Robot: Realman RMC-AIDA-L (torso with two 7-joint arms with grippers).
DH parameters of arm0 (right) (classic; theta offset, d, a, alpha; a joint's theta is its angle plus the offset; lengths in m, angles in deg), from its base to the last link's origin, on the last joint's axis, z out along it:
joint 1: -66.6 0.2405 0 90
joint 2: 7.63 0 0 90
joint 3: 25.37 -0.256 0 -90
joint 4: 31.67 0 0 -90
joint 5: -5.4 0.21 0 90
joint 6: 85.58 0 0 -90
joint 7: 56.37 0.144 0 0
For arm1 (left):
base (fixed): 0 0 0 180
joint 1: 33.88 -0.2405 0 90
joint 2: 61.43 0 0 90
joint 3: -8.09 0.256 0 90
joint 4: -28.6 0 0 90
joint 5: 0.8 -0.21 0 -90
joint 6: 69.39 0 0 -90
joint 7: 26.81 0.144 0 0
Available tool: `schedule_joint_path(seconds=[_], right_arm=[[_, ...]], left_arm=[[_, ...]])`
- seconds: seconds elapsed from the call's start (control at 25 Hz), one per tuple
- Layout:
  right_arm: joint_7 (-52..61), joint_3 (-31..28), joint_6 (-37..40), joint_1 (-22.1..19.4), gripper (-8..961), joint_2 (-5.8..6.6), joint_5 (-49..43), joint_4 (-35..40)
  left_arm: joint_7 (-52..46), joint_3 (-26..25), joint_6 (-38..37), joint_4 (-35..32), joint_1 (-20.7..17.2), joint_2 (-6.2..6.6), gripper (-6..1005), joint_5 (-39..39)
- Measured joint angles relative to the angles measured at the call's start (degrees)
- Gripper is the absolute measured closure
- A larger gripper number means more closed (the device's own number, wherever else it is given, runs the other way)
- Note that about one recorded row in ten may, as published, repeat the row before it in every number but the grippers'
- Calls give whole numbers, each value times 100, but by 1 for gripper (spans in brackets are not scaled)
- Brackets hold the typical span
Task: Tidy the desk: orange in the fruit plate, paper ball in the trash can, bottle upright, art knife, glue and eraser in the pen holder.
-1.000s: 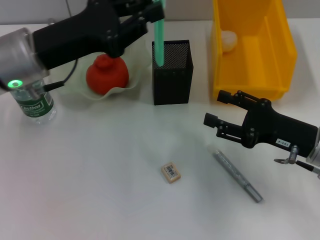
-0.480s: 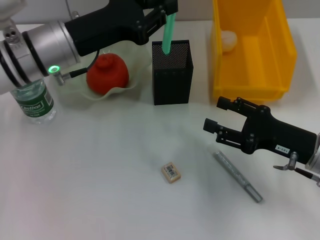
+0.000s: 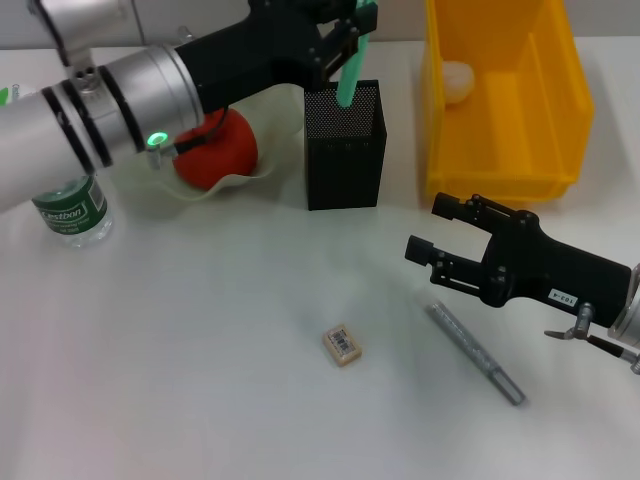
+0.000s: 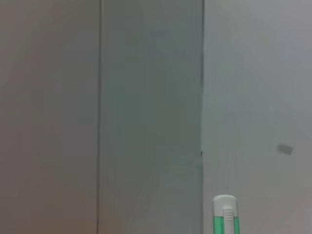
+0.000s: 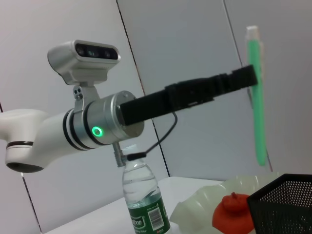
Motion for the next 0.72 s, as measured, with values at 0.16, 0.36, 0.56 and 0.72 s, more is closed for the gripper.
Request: schedule_joint_path(seconds=[0.16,0.36,0.56,0.72], right_arm=[[-1,-4,-23,7,193,0,0,1],[-12,-12,-30,15,193,0,0,1],[-22,-13,-39,23,193,0,0,1],[-24,-13,-43,61,193,0,0,1]], left_arm=[[372,494,485,1,1,0,795,502],[415,722,948,0,22,0,794,565],[447,843,1205,8,24,0,793,572],[548,850,1260,109,29,0,792,584]])
